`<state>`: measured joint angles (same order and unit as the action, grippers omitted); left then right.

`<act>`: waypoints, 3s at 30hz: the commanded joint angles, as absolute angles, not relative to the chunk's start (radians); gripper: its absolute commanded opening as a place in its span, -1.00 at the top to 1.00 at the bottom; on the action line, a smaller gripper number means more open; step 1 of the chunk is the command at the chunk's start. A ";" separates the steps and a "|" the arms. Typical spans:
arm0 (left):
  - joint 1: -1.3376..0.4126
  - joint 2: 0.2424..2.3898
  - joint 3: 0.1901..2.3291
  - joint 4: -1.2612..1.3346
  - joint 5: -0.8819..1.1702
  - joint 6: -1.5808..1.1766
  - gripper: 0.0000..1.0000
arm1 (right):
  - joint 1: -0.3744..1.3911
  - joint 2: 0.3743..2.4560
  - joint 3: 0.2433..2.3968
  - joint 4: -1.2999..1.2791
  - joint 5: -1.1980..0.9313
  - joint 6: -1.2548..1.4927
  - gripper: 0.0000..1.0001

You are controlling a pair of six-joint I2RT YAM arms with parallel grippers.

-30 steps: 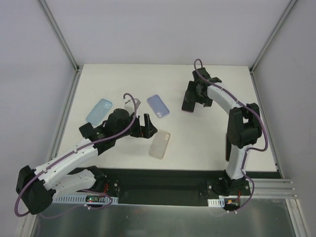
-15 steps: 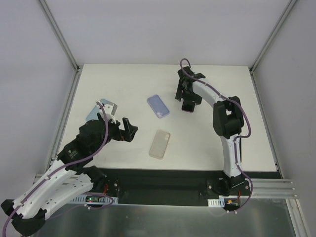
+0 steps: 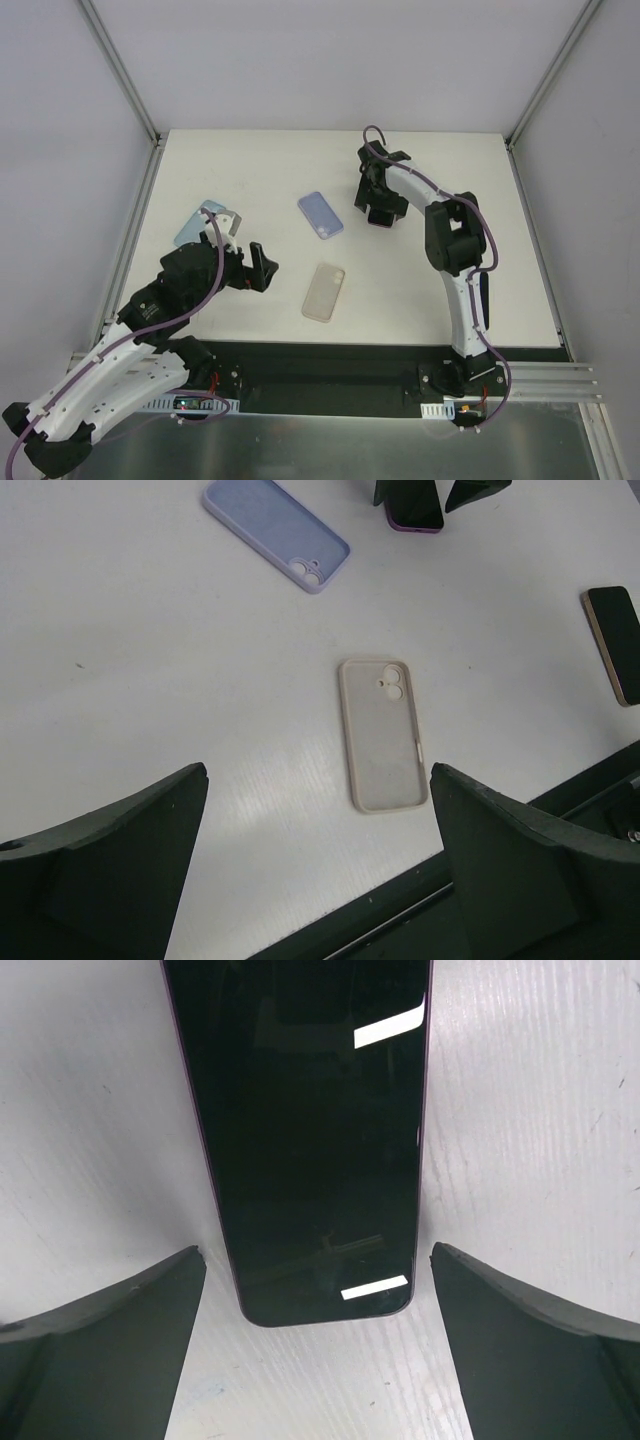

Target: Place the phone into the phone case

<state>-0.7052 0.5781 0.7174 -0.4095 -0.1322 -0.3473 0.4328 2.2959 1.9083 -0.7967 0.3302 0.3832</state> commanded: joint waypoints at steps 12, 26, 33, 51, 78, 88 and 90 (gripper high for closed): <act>-0.699 0.663 0.689 -0.453 -0.029 -0.483 -0.68 | 0.379 2.238 1.738 -0.732 0.224 0.327 -0.66; -0.699 0.989 0.644 -0.309 0.164 -0.612 -0.43 | 0.396 1.945 1.356 -0.609 0.101 0.156 -0.12; -0.699 1.141 0.591 -0.160 0.242 -0.657 -0.30 | 0.468 1.709 1.074 -0.560 0.132 0.198 -0.11; -0.732 1.376 0.525 0.210 0.483 -0.655 -0.22 | 0.523 1.799 1.153 -0.511 0.215 0.074 -0.77; -0.447 1.028 0.965 -0.532 0.046 -0.333 -0.98 | 0.491 1.712 1.144 -0.589 0.043 0.067 0.01; -0.373 0.951 0.829 -0.551 0.092 -0.403 -0.98 | 0.613 1.631 1.150 -0.624 -0.110 0.212 0.09; -0.373 0.916 0.793 -0.549 0.106 -0.440 -0.98 | 0.636 1.620 1.152 -0.612 -0.132 0.248 0.09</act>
